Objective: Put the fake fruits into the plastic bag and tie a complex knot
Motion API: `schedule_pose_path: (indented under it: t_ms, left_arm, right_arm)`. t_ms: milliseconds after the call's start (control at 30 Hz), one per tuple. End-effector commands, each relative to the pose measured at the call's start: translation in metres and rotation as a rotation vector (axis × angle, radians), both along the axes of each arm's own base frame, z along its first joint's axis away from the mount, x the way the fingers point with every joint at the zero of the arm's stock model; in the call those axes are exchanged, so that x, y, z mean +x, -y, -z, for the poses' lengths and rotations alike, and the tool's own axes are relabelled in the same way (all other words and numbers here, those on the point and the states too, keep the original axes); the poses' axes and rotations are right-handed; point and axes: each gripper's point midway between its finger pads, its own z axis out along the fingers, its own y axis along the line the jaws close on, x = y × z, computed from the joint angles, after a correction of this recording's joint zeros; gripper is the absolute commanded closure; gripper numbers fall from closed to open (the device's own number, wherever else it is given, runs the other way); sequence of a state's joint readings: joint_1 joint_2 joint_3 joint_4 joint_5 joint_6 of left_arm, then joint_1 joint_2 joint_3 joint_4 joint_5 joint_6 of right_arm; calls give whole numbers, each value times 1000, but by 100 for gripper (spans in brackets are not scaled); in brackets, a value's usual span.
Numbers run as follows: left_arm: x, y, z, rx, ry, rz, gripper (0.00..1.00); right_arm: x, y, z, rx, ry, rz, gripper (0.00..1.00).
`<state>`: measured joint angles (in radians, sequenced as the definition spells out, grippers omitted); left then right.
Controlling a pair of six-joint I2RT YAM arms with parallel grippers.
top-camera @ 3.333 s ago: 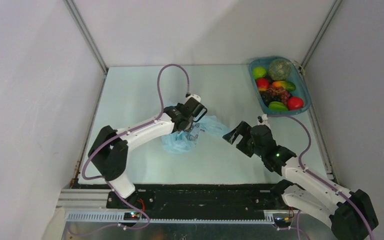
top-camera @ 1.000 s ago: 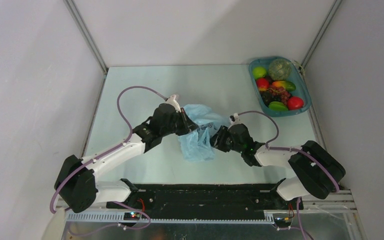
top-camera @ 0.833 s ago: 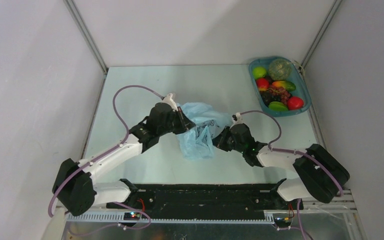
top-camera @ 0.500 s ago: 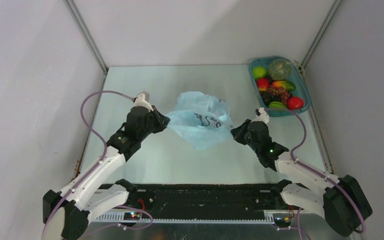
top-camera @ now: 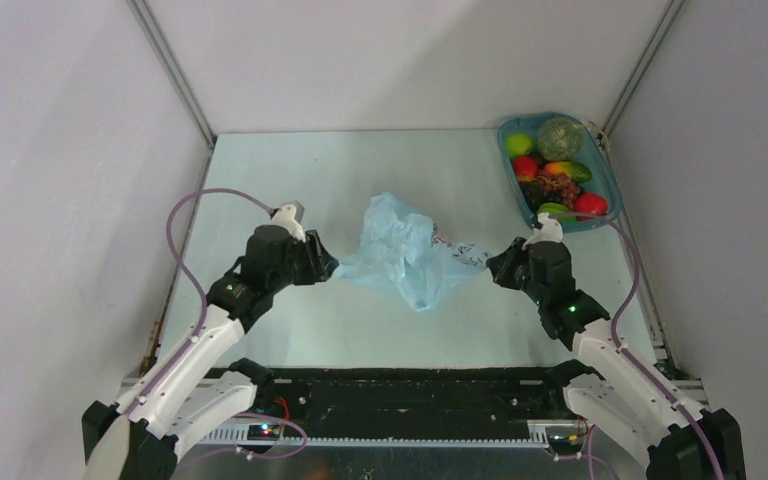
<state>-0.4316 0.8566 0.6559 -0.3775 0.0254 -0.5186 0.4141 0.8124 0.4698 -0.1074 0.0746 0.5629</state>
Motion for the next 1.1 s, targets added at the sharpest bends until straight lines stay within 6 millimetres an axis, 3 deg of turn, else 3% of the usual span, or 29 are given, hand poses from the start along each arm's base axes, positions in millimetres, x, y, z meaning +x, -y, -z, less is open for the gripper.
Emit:
schedule_pose_path:
  t_ms: [0, 33, 133, 233, 367, 567, 733, 900, 1067]
  left_arm:
    - [-5, 1, -43, 97, 134, 175, 38]
    - [-6, 1, -61, 96, 184, 188, 27]
    - [-10, -3, -95, 163, 321, 245, 16]
    - [-18, 0, -140, 183, 480, 306, 13]
    - [-32, 22, -173, 153, 609, 423, 11]
    - [-62, 73, -172, 78, 606, 656, 10]
    - [-50, 90, -154, 215, 599, 642, 13]
    - [-38, 101, -155, 337, 646, 598, 11]
    - [-33, 112, -156, 347, 637, 493, 8]
  right_arm:
    - [-6, -12, -31, -25, 48, -132, 100]
    - [-8, -13, -33, -19, 41, -133, 100]
    - [-10, -16, -42, 18, 12, -121, 100]
    - [-10, -18, -48, 52, -17, -100, 100]
    - [-6, -21, -48, 70, -29, -78, 100]
    - [-4, -24, -45, 90, -56, -56, 100]
    - [-2, -22, -41, 80, -67, -35, 100]
    - [-4, -22, -41, 87, -72, -37, 100]
    - [-4, -18, -43, 85, -64, -8, 100]
